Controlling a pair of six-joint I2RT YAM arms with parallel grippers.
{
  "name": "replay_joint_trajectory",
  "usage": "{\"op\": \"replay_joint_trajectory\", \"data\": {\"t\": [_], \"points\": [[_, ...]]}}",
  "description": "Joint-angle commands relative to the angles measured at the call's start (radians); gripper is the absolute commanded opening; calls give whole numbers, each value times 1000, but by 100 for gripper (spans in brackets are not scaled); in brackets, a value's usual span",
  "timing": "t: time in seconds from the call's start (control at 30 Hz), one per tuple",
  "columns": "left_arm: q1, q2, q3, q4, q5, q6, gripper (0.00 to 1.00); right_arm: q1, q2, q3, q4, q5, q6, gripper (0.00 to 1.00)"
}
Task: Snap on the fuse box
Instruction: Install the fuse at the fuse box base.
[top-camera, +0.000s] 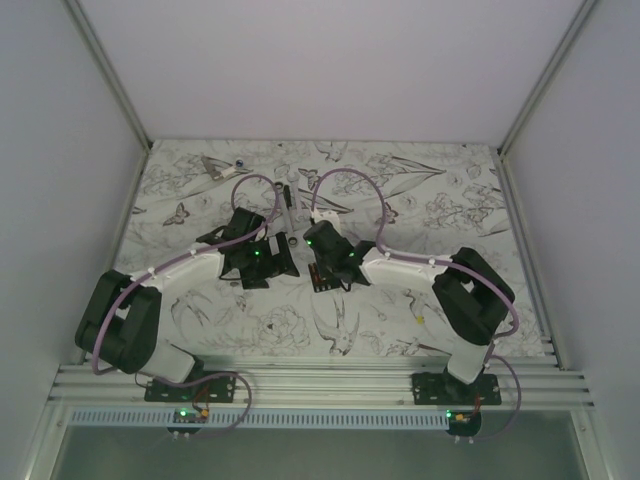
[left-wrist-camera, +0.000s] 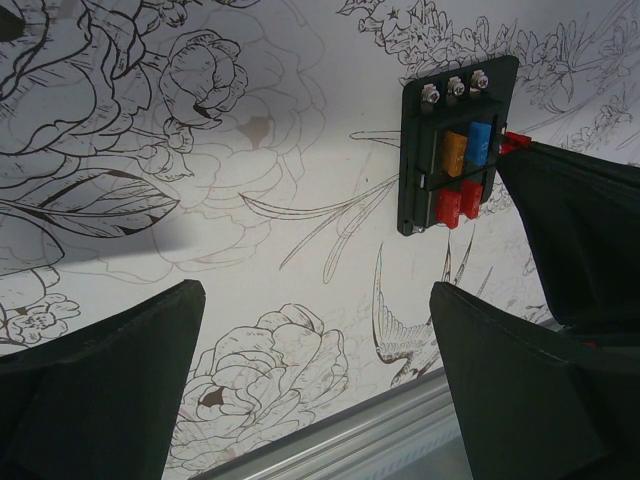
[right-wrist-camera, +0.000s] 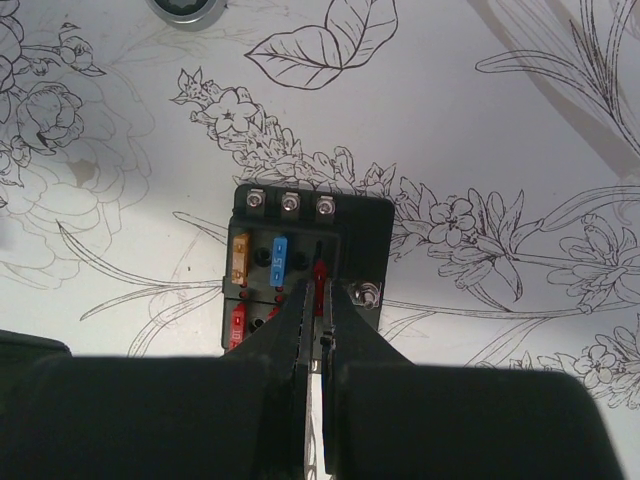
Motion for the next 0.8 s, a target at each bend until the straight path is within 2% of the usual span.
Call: {"op": "replay_joint_trajectory", "data": {"t": [0.0, 0.77], "points": [[-6, 5, 5, -5, -1, -10, 100, 13, -8, 37, 16, 44, 11, 0], [-6, 0, -4, 0, -1, -10, 99, 13, 54, 51, 37, 26, 23, 0]]}}
